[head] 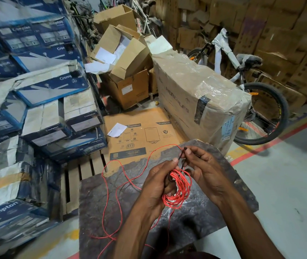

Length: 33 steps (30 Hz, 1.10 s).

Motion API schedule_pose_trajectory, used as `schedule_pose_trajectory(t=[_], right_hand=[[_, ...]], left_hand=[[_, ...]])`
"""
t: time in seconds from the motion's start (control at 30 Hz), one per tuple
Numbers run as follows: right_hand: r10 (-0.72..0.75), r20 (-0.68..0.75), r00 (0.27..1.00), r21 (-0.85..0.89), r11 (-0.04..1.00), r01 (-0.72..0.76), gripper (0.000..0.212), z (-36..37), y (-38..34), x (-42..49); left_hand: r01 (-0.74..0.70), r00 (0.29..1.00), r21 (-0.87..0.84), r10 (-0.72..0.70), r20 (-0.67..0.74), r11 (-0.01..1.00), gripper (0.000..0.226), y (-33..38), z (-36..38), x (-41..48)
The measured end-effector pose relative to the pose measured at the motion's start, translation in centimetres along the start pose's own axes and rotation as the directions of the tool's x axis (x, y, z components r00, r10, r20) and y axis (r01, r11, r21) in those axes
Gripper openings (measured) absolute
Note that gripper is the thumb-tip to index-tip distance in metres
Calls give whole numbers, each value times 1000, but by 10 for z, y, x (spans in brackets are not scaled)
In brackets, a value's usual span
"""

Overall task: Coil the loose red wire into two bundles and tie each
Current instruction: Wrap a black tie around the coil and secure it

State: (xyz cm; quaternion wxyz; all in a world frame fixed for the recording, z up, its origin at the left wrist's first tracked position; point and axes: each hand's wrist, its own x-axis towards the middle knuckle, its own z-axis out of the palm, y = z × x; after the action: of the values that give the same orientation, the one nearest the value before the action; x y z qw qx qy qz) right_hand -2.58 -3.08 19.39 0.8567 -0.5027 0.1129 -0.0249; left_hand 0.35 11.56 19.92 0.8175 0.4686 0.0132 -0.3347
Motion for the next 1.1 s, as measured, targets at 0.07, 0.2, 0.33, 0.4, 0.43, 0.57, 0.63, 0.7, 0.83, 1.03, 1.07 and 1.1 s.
schedule_pose_trajectory(t=[0.07, 0.2, 0.33, 0.4, 0.43, 0.57, 0.63, 0.7, 0.83, 1.03, 1.07, 1.1], right_hand=[[8, 2, 1000, 5, 1000, -8, 51, 3, 0, 2], [5, 18, 1000, -2, 1000, -5, 51, 6, -1, 5], [-8, 10, 1000, -39, 999, 9, 51, 8, -2, 7], [-14, 4, 1000, -64, 998, 14, 51, 9, -2, 8], [-18, 4, 1000, -80, 997, 18, 51, 9, -3, 8], [-22, 13, 1000, -116, 993, 23, 49, 9, -4, 8], [-14, 17, 1000, -97, 995, 15, 48, 8, -4, 8], [-5, 25, 1000, -53, 999, 6, 45, 8, -3, 8], [9, 21, 1000, -6, 1000, -9, 23, 11, -5, 7], [66, -6, 998, 108, 992, -65, 11, 14, -6, 8], [74, -7, 997, 120, 990, -72, 11, 14, -6, 8], [81, -10, 997, 124, 989, -79, 12, 15, -5, 8]], left_hand=[[-5, 1000, -13, 5, -3, 1000, 39, 0, -2, 1], [-4, 1000, -15, 3, -15, 1000, 31, 3, -4, 3], [0, 1000, -8, 0, -23, 1000, 27, 6, -6, 4], [-1, 1000, -5, 1, -24, 1000, 27, 5, -7, 5], [-1, 1000, -5, 1, -21, 1000, 29, 5, -8, 6], [-5, 1000, -17, 5, -12, 1000, 32, 5, -10, 8], [-6, 1000, -24, 6, -6, 1000, 32, 4, -11, 8], [-11, 1000, -24, 11, 3, 1000, 34, 4, -11, 9], [-8, 1000, -30, 8, 3, 1000, 33, 3, -8, 10], [-16, 1000, -26, 16, 6, 1000, 29, 3, -5, 9], [-15, 1000, -25, 15, 3, 1000, 29, 4, -4, 9], [-15, 1000, -24, 15, 0, 1000, 29, 5, -4, 9]])
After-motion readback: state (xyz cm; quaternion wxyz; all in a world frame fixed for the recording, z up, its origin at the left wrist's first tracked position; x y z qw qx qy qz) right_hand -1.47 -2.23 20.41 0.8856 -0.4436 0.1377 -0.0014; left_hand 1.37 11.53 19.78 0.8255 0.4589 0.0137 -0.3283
